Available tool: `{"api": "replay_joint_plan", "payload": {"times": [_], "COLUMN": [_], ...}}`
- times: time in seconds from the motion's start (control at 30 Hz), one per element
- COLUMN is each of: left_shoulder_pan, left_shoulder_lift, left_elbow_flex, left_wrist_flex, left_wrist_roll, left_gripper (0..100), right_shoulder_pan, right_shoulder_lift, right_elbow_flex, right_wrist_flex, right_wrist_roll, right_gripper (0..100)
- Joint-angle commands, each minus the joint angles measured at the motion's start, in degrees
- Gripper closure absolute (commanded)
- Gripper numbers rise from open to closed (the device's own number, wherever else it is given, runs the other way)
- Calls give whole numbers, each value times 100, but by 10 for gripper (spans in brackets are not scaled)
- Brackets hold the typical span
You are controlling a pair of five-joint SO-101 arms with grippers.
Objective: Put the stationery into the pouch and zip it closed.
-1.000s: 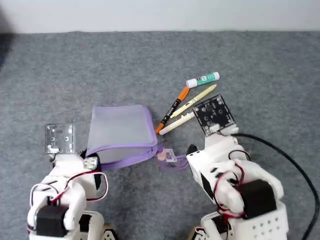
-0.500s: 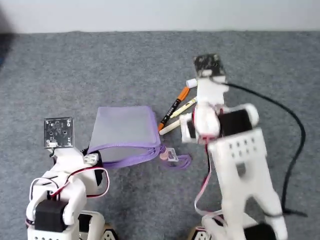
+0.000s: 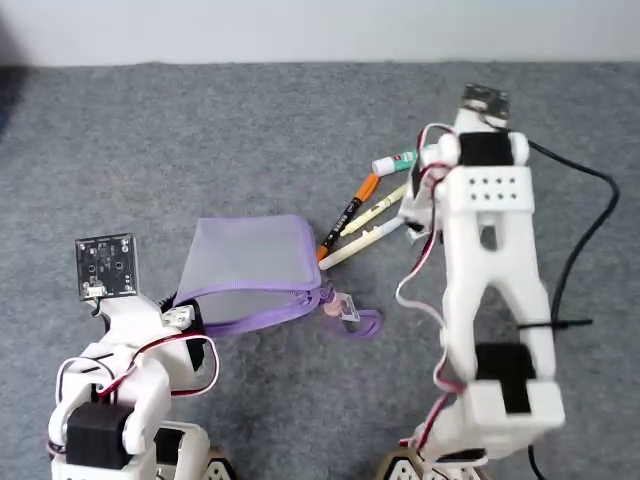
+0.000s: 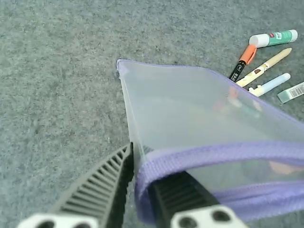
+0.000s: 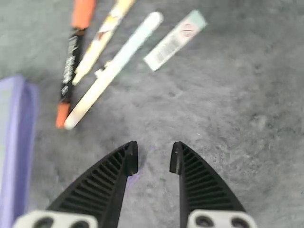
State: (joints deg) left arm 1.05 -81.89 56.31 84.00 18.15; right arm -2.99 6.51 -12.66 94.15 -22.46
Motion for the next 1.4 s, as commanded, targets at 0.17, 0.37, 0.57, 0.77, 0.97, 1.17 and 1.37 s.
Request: {"api": "replay_joint_plan", "payload": {"times": [0.17, 0.37, 0.57, 0.77, 0.97, 1.17, 1.37], "left_shoulder_pan": [18, 18, 18, 18, 18, 18, 26], "left_shoulder_lift": [132, 1248, 1943, 1987, 2022, 2022, 2013], "left_elbow_flex": [13, -435, -945, -892, -892, -884, -673], "left_wrist_flex": [-26, -158, -360, -404, -633, -642, -738], "left_wrist_roll": [62, 70, 79, 79, 79, 79, 62], "left_gripper": [989, 989, 989, 989, 989, 989, 989], "right_shoulder_pan": [620, 549, 523, 470, 277, 321, 330], "right_shoulder_lift": [1684, 2835, 3635, 4286, 4549, 4769, 4796], "right_elbow_flex": [-1556, -2646, -3534, -4105, -4202, -4202, -4202], "right_wrist_flex": [-4, 4, 40, 31, 13, -40, 31], "right_wrist_roll": [-782, -818, -818, -800, -809, -791, -774], "right_gripper": [879, 879, 879, 838, 789, 891, 977]}}
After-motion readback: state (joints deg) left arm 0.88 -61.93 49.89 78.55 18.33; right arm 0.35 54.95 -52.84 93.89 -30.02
